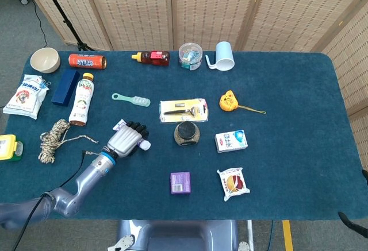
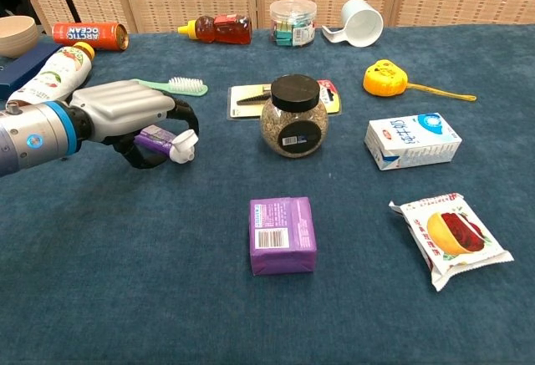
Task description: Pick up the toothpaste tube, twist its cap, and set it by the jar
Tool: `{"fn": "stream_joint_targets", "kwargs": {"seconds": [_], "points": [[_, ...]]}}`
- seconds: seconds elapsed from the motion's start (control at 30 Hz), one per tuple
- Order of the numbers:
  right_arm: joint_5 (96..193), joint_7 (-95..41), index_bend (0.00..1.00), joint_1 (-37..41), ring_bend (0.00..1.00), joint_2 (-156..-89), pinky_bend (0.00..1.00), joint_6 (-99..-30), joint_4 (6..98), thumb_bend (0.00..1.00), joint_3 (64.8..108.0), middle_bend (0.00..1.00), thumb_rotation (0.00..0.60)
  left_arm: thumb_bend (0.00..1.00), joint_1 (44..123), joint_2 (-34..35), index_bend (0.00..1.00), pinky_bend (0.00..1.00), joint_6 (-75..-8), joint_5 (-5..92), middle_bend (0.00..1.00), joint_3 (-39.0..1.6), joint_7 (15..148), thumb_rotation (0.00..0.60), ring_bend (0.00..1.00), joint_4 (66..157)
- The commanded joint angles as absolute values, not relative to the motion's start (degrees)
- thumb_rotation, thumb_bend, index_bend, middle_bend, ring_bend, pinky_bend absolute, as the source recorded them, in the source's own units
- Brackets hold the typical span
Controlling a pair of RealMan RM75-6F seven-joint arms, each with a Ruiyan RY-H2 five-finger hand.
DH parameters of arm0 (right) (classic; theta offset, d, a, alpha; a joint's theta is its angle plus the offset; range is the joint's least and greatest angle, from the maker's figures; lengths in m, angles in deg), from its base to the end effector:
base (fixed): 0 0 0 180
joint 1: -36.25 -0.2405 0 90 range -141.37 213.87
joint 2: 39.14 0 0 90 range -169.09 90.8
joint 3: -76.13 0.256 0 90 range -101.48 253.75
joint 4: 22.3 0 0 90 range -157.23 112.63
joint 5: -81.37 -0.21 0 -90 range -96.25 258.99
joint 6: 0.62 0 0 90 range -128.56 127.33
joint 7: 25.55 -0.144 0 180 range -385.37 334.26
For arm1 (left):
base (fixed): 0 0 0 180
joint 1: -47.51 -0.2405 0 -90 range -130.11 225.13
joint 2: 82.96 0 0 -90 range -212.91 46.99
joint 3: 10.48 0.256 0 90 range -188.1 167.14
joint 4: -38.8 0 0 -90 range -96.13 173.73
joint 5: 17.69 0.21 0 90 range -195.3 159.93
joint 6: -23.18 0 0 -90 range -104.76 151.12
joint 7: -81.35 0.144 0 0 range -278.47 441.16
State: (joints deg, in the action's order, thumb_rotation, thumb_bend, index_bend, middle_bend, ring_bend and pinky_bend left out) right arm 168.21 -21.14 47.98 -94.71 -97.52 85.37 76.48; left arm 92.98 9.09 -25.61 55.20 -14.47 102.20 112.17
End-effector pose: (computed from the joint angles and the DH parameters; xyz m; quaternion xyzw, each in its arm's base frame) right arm -0.2973 -0.0852 0.2037 0.4988 -0.4281 0.3547 0.6649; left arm -0.1674 0.3455 -0.0478 -0.8333 -0.2663 -0.2876 0.3899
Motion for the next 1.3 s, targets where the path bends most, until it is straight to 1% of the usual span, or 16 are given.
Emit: {"fn": "stream_joint_targets", "kwargs": {"seconds": [0.03,0.13,0.2,0.27,0.37,0.43,0.63,1.3], "points": [[168.24,-21.20,0.00,48.09,0.00,-94.65,0.00,-97.66,85.34,0.12,76.45,0.00,0.600,0.40,93.23,9.47,0.21,0.06,-25.54,55.46,0.13,-14.64,101.94,0.600,0.08,111.71],[168.26,-21.21,0.00,48.13,0.00,-94.64,0.00,-97.64,85.33,0.12,76.40,0.00,0.600,0.41,93.24,9.74,0.21,0.06,-25.86,56.09,0.13,-14.71,100.92,0.600,0.08,111.04],[168.27,-21.16,0.00,48.13,0.00,-94.68,0.00,-97.60,85.30,0.12,76.37,0.00,0.600,0.41,93.13,9.87,0.23,0.07,-26.19,56.57,0.13,-14.69,100.10,0.600,0.08,110.68],[168.18,-21.18,0.00,48.14,0.00,-94.75,0.00,-97.49,85.30,0.12,76.34,0.00,0.600,0.41,92.93,10.28,0.28,0.15,-27.06,57.99,0.16,-14.40,98.62,0.600,0.12,109.56],[168.18,-21.07,0.00,48.15,0.00,-94.77,0.00,-97.50,85.35,0.12,76.34,0.00,0.600,0.41,92.65,11.18,0.35,0.26,-27.92,59.52,0.24,-14.14,95.83,0.600,0.20,107.65],[168.19,-20.96,0.00,48.20,0.00,-94.75,0.00,-97.52,85.38,0.12,76.31,0.00,0.600,0.41,92.58,11.77,0.38,0.29,-27.95,60.20,0.28,-13.98,94.03,0.600,0.24,106.10],[168.03,-20.77,0.00,48.36,0.00,-94.59,0.00,-97.67,85.67,0.12,76.30,0.00,0.600,0.41,92.63,12.59,0.38,0.30,-27.43,61.23,0.28,-13.69,91.19,0.600,0.24,103.24],[168.11,-19.56,0.00,48.13,0.00,-94.56,0.00,-97.14,86.51,0.12,76.24,0.00,0.600,0.41,91.97,11.87,0.35,0.30,-27.13,62.54,0.24,-13.69,85.38,0.600,0.20,99.90]]}}
